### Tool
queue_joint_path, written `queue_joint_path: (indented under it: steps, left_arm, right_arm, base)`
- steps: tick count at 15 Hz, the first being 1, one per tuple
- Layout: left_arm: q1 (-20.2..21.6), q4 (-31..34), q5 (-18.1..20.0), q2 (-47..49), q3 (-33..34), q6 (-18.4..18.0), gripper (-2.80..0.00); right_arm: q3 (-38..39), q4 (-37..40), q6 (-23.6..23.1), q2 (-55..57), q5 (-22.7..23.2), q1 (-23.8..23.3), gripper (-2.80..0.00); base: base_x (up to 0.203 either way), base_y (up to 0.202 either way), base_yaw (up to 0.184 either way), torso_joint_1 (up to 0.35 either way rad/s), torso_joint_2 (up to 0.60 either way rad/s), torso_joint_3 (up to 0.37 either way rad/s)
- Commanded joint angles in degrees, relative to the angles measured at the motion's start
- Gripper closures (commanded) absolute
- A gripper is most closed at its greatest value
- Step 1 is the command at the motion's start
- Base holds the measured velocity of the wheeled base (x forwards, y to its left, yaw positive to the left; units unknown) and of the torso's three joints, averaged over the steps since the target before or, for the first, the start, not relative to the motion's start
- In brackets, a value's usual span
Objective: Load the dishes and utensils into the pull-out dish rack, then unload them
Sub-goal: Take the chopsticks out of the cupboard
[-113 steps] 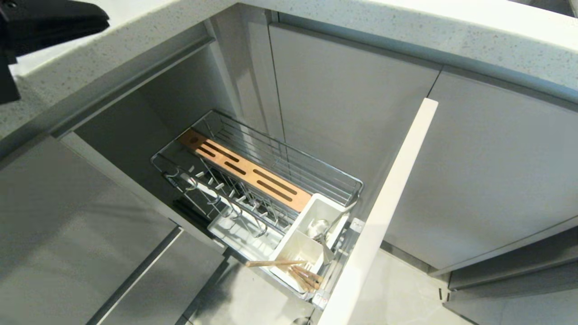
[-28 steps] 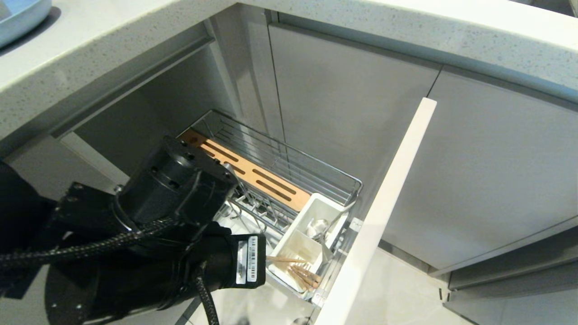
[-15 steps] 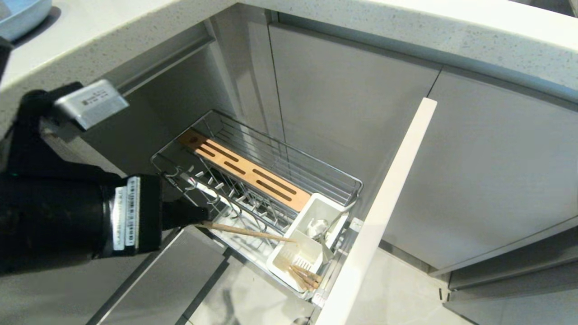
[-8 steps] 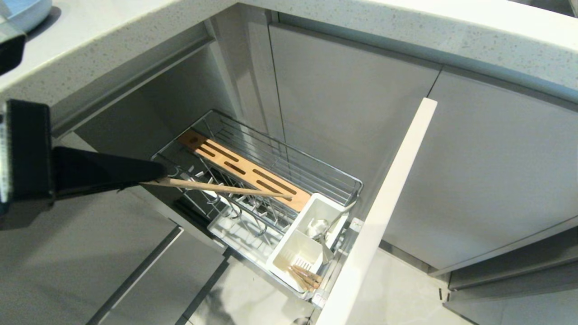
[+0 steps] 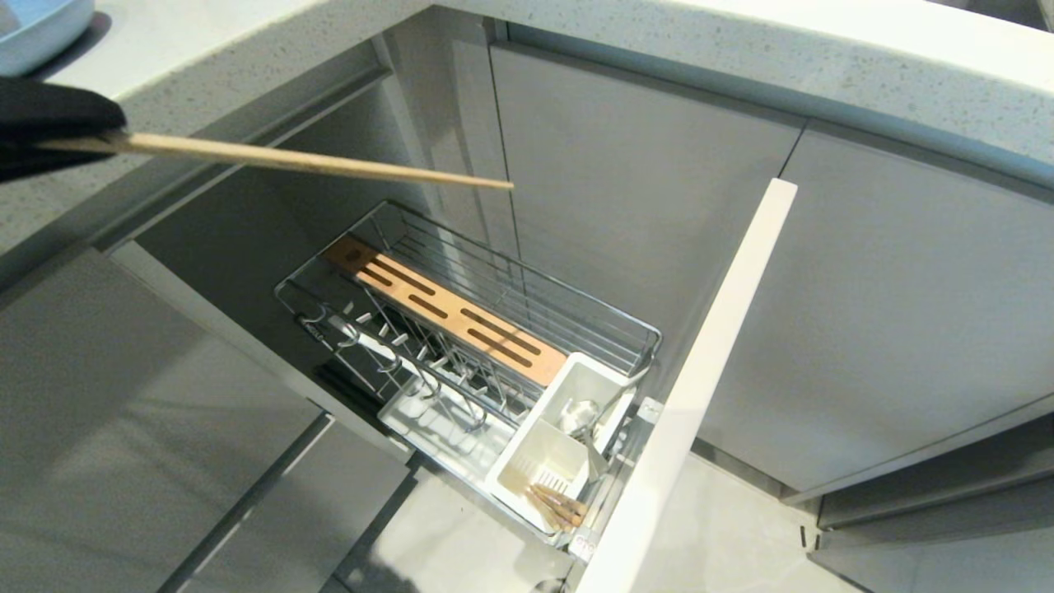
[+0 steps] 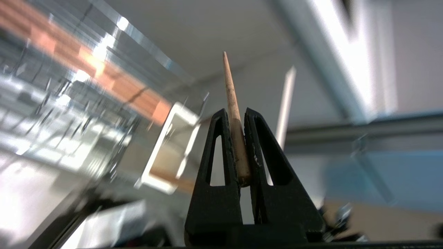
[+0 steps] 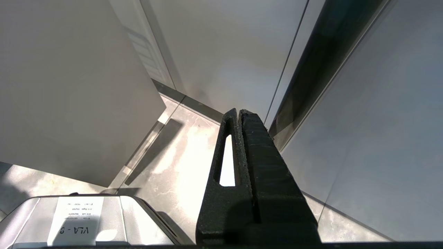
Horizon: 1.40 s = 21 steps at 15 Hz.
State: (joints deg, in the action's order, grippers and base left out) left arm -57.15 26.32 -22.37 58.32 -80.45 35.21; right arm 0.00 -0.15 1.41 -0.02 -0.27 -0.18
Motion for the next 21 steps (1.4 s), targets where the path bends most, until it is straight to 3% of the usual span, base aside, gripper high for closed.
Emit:
queue_joint_path:
  steps: [1,3,5,8,10,13,15,17,18,19,21]
  left_arm:
    - [3.0,-4.5,1.6,-4.2,1.1,-1.1,0.0]
    - [8.0,-8.2,7.6,-7.3,2.1,-2.5,0.0]
    - [16.0,-9.7,16.2,-10.7,2.2,-3.2,0.0]
    - [31.2,-10.3,28.2,-15.2,1.5,-4.4,0.0]
    - [43.6,-10.4,35.3,-18.1,0.7,-4.8,0.0]
    - [61.2,-10.6,41.0,-21.7,-0.7,-5.1,0.0]
    - [72.2,-10.7,42.0,-23.2,-1.8,-5.2,0.0]
    - [82.0,-10.3,40.3,-24.0,-2.3,-5.1,0.0]
    - [86.3,-10.0,37.7,-24.0,-2.2,-5.0,0.0]
    - [89.9,-9.7,32.3,-23.7,-1.9,-5.0,0.0]
    - [92.6,-9.6,22.5,-21.5,-1.1,-5.1,0.0]
  right_arm:
    - [0.1,0.0,0.0,-0.2,0.0,0.0,0.0]
    - [0.1,0.0,0.0,-0.2,0.0,0.0,0.0]
    - [0.1,0.0,0.1,-0.2,0.0,0.0,0.0]
    - [0.1,0.0,0.0,-0.2,0.0,0.0,0.0]
    - [0.1,0.0,0.0,-0.2,0.0,0.0,0.0]
    - [0.1,0.0,0.0,-0.2,0.0,0.0,0.0]
    - [0.1,0.0,0.0,-0.2,0.0,0.0,0.0]
    - [0.1,0.0,0.0,-0.2,0.0,0.0,0.0]
    - [0.1,0.0,0.0,-0.2,0.0,0.0,0.0]
    - [0.1,0.0,0.0,-0.2,0.0,0.0,0.0]
    - [0.1,0.0,0.0,-0.2,0.0,0.0,0.0]
  base:
    - [0.0,0.0,0.0,0.0,0.0,0.0]
    - [0.0,0.0,0.0,0.0,0.0,0.0]
    - [0.0,0.0,0.0,0.0,0.0,0.0]
    - [0.0,0.0,0.0,0.0,0.0,0.0]
    - [0.0,0.0,0.0,0.0,0.0,0.0]
    - [0.0,0.0,0.0,0.0,0.0,0.0]
    - [0.0,0.0,0.0,0.0,0.0,0.0]
    - [0.0,0.0,0.0,0.0,0.0,0.0]
    - [0.0,0.0,0.0,0.0,0.0,0.0]
    - [0.0,0.0,0.0,0.0,0.0,0.0]
    - [0.0,0.0,0.0,0.0,0.0,0.0]
